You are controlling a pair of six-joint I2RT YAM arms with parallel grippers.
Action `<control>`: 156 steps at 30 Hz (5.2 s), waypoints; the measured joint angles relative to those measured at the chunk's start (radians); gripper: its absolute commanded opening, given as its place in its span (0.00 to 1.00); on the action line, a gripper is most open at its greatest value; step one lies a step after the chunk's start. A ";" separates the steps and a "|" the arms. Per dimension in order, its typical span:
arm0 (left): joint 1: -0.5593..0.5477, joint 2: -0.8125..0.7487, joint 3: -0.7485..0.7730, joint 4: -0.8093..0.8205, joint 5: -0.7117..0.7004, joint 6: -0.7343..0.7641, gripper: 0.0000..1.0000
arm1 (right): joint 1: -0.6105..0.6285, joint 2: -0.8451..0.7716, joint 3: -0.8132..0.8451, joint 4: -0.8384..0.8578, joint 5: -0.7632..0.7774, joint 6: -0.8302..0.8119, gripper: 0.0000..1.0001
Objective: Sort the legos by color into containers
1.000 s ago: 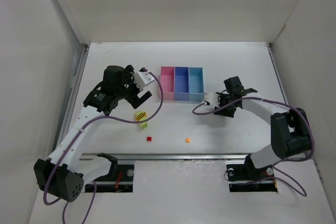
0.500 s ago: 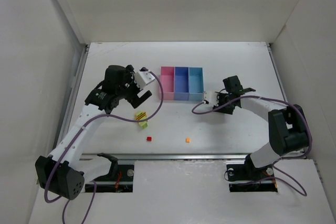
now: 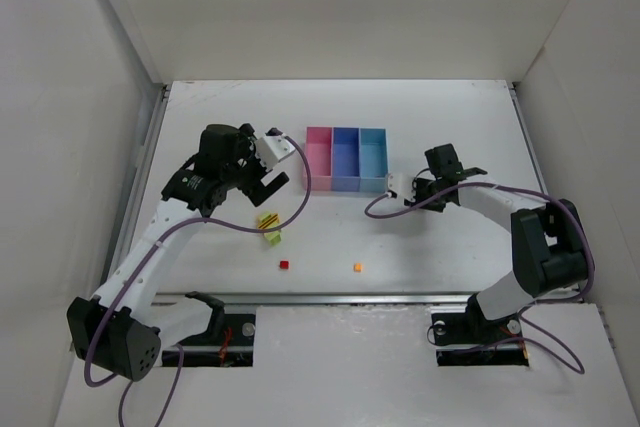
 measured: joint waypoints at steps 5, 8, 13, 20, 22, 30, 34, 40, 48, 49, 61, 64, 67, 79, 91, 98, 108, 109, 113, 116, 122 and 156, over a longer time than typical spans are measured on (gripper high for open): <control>0.000 0.000 0.000 0.000 0.000 0.000 1.00 | 0.000 0.000 0.000 0.000 -0.014 0.001 0.10; 0.000 0.000 0.000 0.000 0.000 0.000 1.00 | 0.000 0.000 0.000 0.000 -0.019 0.005 0.29; 0.000 0.000 0.000 0.000 0.000 0.000 1.00 | 0.000 0.000 0.000 0.000 -0.029 0.024 0.44; 0.000 0.000 0.000 0.000 0.000 0.000 1.00 | 0.000 0.023 0.009 -0.002 -0.029 0.034 0.16; 0.000 0.000 0.000 0.000 0.000 0.000 1.00 | 0.000 0.027 0.021 -0.001 -0.030 0.040 0.10; 0.000 0.000 0.000 0.000 0.000 0.000 1.00 | 0.000 0.035 0.040 -0.003 -0.051 0.082 0.00; 0.000 0.000 0.000 0.000 0.000 -0.003 1.00 | -0.005 0.009 0.053 0.000 -0.076 0.144 0.00; 0.000 0.000 0.022 0.000 0.017 -0.053 1.00 | -0.007 -0.146 0.053 0.034 -0.100 0.248 0.00; 0.000 0.070 0.213 0.029 0.134 -0.270 0.97 | 0.007 -0.350 0.079 0.178 -0.171 0.402 0.00; 0.000 0.087 0.237 0.037 0.160 -0.304 0.97 | 0.022 -0.356 0.084 0.191 -0.174 0.412 0.00; -0.114 0.447 0.585 0.050 0.354 -0.589 0.87 | 0.312 -0.335 0.144 0.377 -0.153 0.484 0.00; -0.153 0.529 0.682 0.005 0.362 -0.611 0.85 | 0.346 -0.315 0.152 0.414 -0.146 0.499 0.00; -0.179 0.546 0.695 -0.026 0.363 -0.635 0.83 | 0.367 -0.293 0.154 0.430 -0.140 0.515 0.00; -0.208 0.546 0.694 -0.068 0.324 -0.669 0.62 | 0.374 -0.263 0.160 0.446 -0.092 0.558 0.00; -0.220 0.552 0.692 -0.080 0.294 -0.686 0.41 | 0.374 -0.261 0.165 0.450 -0.085 0.574 0.00; -0.220 0.565 0.690 -0.080 0.295 -0.694 0.49 | 0.374 -0.261 0.165 0.450 -0.084 0.576 0.00; -0.220 0.570 0.673 -0.082 0.319 -0.705 0.37 | 0.374 -0.261 0.165 0.450 -0.082 0.577 0.00; -0.220 0.571 0.672 -0.082 0.321 -0.706 0.34 | 0.374 -0.262 0.165 0.450 -0.080 0.577 0.00; -0.220 0.571 0.672 -0.082 0.329 -0.717 0.14 | 0.374 -0.262 0.164 0.449 -0.076 0.576 0.00; -0.220 0.575 0.672 -0.080 0.333 -0.721 0.04 | 0.374 -0.262 0.164 0.449 -0.073 0.576 0.00; -0.220 0.583 0.672 -0.079 0.337 -0.727 0.00 | 0.374 -0.263 0.156 0.448 -0.069 0.576 0.00; -0.184 0.578 0.672 -0.084 0.372 -0.732 0.00 | 0.385 -0.253 0.027 0.497 0.108 0.655 0.00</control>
